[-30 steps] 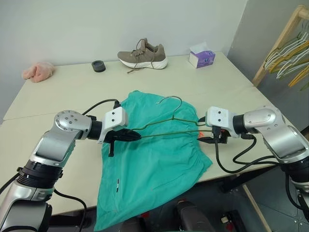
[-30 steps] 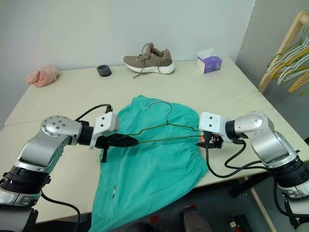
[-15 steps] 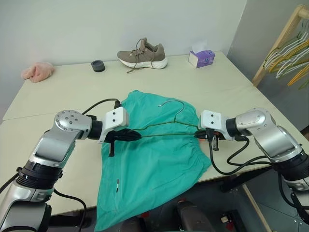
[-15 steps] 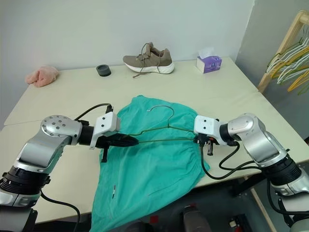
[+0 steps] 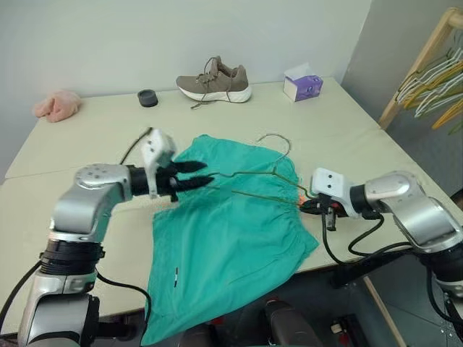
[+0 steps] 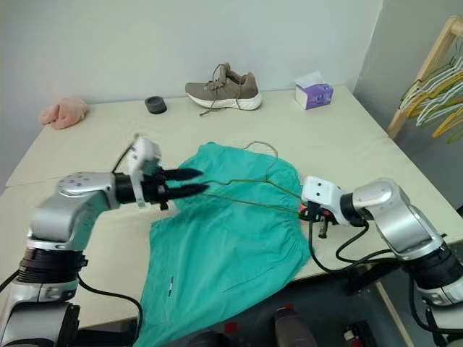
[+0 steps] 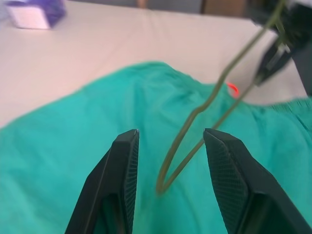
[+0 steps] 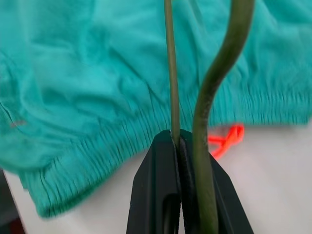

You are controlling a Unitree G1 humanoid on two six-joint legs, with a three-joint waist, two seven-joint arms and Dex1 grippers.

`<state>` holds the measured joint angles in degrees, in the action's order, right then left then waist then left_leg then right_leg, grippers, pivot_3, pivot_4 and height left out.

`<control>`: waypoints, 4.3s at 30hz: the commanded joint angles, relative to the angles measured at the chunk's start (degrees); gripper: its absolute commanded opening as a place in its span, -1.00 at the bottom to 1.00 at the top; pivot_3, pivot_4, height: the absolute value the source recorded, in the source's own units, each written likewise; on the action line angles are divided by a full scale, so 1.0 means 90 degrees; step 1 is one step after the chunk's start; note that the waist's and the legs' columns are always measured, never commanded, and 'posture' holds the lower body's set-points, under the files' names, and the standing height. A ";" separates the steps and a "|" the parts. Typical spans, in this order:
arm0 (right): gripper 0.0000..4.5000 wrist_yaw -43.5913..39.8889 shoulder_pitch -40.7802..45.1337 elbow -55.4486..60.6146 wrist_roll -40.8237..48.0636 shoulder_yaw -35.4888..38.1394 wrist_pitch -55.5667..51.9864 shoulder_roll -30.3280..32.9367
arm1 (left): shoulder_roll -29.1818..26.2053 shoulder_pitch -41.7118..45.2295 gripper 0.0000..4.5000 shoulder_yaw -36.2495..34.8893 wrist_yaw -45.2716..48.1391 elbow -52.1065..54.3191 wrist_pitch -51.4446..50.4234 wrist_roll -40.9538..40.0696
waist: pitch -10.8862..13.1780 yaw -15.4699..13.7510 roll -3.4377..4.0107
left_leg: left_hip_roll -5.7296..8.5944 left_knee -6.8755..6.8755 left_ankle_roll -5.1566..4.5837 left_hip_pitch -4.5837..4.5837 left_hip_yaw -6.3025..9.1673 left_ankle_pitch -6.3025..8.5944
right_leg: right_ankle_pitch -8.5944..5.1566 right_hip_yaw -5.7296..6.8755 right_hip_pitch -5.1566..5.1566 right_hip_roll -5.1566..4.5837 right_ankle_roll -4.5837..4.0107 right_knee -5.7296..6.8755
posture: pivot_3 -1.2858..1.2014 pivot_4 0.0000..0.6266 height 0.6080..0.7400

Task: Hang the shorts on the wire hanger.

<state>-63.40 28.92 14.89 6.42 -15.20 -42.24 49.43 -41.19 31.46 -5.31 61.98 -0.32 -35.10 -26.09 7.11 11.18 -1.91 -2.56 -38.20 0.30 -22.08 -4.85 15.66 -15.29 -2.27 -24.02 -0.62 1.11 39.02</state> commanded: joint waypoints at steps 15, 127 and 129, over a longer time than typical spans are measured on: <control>-1.00 0.0633 -0.4170 0.1311 0.1147 0.3916 -0.1754 0.0837 | -0.0433 -0.1222 -0.02 0.1006 0.0927 0.0093 0.0267 0.0204 | 0.0005 0.0010 -0.0011 | 0.0005 0.0006 0.0002 0.0008 -0.0004 0.0000 | -0.0014 0.0001 0.0008 -0.0019 0.0023 -0.0001 | -0.21 -0.61 1.00; -1.00 0.3498 -0.0032 0.0551 0.2495 0.0905 -0.2143 -0.1731 | 0.0298 0.0054 0.48 -0.0338 -0.0741 -0.0877 0.1404 0.0307 | 0.0019 0.0264 -0.0033 | 0.0000 0.0010 0.0001 -0.0030 0.0009 0.0001 | -0.0010 0.0012 -0.0015 -0.0021 0.0027 -0.0006 | -0.15 -0.71 1.00; -1.00 0.3385 -0.0028 0.0562 0.2281 0.0656 -0.1820 -0.1625 | 0.0198 0.0322 0.74 -0.0433 -0.0651 -0.0962 0.1387 0.0232 | 0.0017 0.0265 -0.0036 | 0.0001 0.0009 0.0002 -0.0033 0.0010 0.0001 | -0.0009 0.0014 -0.0015 -0.0021 0.0026 -0.0009 | -0.14 -0.72 1.00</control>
<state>-31.65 27.67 17.99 28.78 -8.40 -62.43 33.97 -38.14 32.19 -6.88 55.72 -9.33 -22.55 -22.63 7.26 13.57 -2.24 -2.54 -38.12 0.31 -22.39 -4.76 15.67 -15.36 -2.15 -24.15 -0.82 1.33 38.95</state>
